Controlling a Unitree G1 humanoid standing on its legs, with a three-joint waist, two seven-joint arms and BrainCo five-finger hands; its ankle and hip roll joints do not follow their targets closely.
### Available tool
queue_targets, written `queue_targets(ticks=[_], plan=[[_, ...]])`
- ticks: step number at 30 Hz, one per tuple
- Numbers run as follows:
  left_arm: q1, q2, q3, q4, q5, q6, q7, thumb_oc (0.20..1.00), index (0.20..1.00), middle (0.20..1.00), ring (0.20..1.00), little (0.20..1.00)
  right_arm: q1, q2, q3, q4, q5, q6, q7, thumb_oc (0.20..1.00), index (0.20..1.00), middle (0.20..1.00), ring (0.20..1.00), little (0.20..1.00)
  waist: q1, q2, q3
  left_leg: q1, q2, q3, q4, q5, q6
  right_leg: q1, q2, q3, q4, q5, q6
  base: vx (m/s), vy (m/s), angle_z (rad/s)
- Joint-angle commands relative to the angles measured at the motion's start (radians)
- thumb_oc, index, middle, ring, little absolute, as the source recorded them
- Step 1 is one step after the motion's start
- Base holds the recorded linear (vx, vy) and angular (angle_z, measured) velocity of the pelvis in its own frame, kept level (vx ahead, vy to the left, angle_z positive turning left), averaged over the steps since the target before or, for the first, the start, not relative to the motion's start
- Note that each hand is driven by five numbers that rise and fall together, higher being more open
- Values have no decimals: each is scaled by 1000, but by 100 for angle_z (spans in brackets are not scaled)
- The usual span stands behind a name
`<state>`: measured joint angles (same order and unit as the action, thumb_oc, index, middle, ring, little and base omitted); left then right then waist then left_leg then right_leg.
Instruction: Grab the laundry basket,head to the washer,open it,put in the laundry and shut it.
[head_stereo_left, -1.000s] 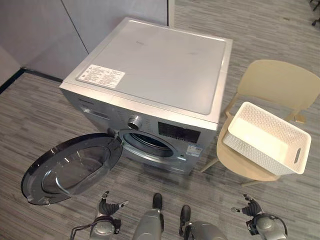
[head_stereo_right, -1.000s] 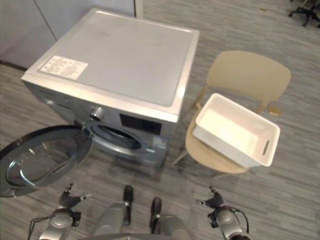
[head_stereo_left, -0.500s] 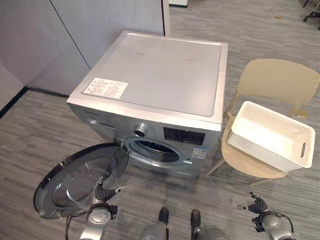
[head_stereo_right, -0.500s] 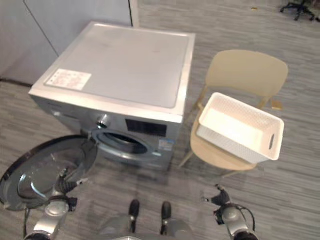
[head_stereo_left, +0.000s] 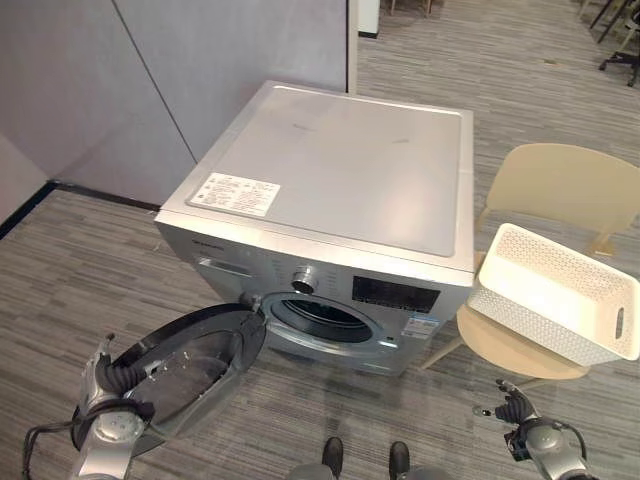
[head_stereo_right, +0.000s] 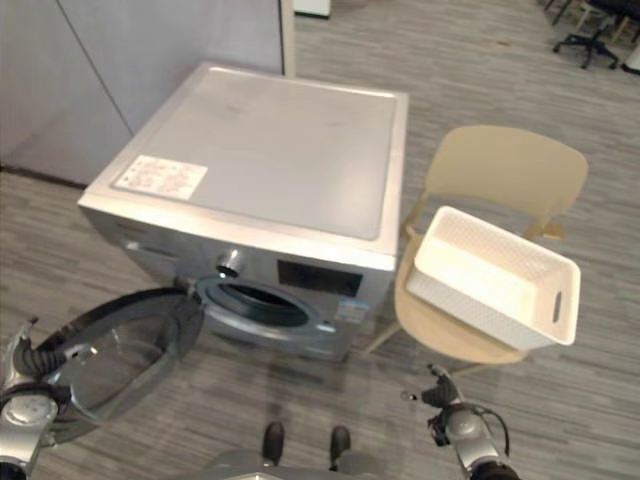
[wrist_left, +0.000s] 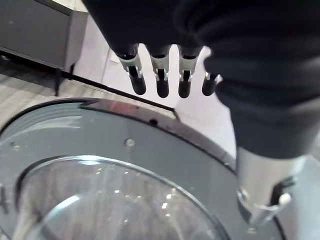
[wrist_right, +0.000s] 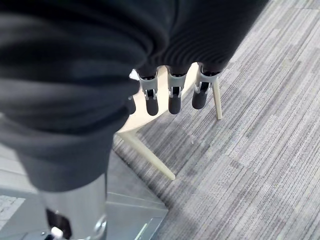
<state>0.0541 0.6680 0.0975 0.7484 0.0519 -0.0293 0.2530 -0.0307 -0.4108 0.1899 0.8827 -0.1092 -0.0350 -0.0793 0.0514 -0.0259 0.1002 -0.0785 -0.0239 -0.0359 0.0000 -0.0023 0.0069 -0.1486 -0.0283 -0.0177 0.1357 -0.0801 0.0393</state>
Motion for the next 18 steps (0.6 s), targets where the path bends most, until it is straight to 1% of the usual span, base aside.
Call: queue_targets(ticks=[1,3,4,6,9,10,12,13,14,17,18], plan=[[-59,83,-4,57,15,-21,-22,1000,1000,1000,1000,1000,-13,-56,45,-8,-23,-9,10,1000,1000,1000,1000,1000,-16,-52,-15,-96,-23,10,120,-49,9,97,15,-2,-117,35,42,-7,27,-4],[-105,128,-32,119,10,-24,-41,1000,1000,1000,1000,1000,-14,-65,63,4,-25,-14,14,1000,1000,1000,1000,1000,-26,-60,-12,-113,-20,11,124,-48,9,76,20,1,-117,41,43,-29,14,-8],[-107,128,-33,121,10,-25,-41,1000,1000,1000,1000,1000,-15,-64,63,4,-25,-14,14,1000,1000,1000,1000,1000,-26,-61,-12,-114,-20,11,125,-48,9,75,20,1,-117,41,43,-37,11,-6],[-144,158,-58,144,5,-26,-55,1000,1000,1000,1000,1000,-16,-72,73,10,-24,-16,15,1000,1000,1000,1000,1000,-31,-71,-9,-135,-16,9,132,-47,8,58,23,1,-116,47,44,-39,-9,-4],[-171,169,-97,170,19,-28,-79,1000,1000,1000,1000,1000,-22,-74,86,25,-28,-14,18,1000,1000,1000,1000,1000,-32,-87,-2,-164,-10,9,143,-47,7,35,27,1,-119,60,48,-45,-15,-4],[-172,169,-98,171,19,-29,-79,1000,1000,1000,1000,1000,-22,-74,86,25,-28,-14,18,1000,1000,1000,1000,1000,-32,-87,-3,-164,-10,9,144,-47,7,34,27,1,-118,60,48,-45,-21,-11],[-157,155,-95,149,14,-34,-81,1000,1000,1000,1000,1000,-23,-71,87,26,-28,-14,18,1000,1000,1000,1000,1000,-29,-91,2,-171,-9,11,151,-49,7,29,28,1,-118,62,48,-22,-3,-8],[-132,129,-88,109,-7,-41,-83,1000,1000,1000,1000,1000,-22,-70,82,23,-28,-16,16,1000,1000,1000,1000,1000,-21,-92,6,-171,-11,10,152,-51,9,27,27,1,-115,61,48,0,0,0],[-131,128,-87,108,-7,-40,-83,1000,1000,1000,1000,1000,-22,-70,83,23,-28,-16,16,1000,1000,1000,1000,1000,-21,-92,6,-170,-11,11,152,-51,9,27,27,1,-115,61,48,0,0,0],[-79,82,-81,54,-22,-51,-97,1000,1000,1000,1000,1000,-18,-69,74,19,-32,-17,20,1000,1000,1000,1000,1000,-14,-89,10,-162,-15,8,150,-53,10,34,24,0,-114,57,45,-3,12,1],[-44,52,-82,38,-19,-52,-106,1000,1000,1000,1000,1000,-18,-71,71,14,-41,-19,22,1000,1000,1000,1000,1000,-10,-85,13,-153,-18,5,147,-53,12,41,23,0,-113,52,42,-6,34,4]])
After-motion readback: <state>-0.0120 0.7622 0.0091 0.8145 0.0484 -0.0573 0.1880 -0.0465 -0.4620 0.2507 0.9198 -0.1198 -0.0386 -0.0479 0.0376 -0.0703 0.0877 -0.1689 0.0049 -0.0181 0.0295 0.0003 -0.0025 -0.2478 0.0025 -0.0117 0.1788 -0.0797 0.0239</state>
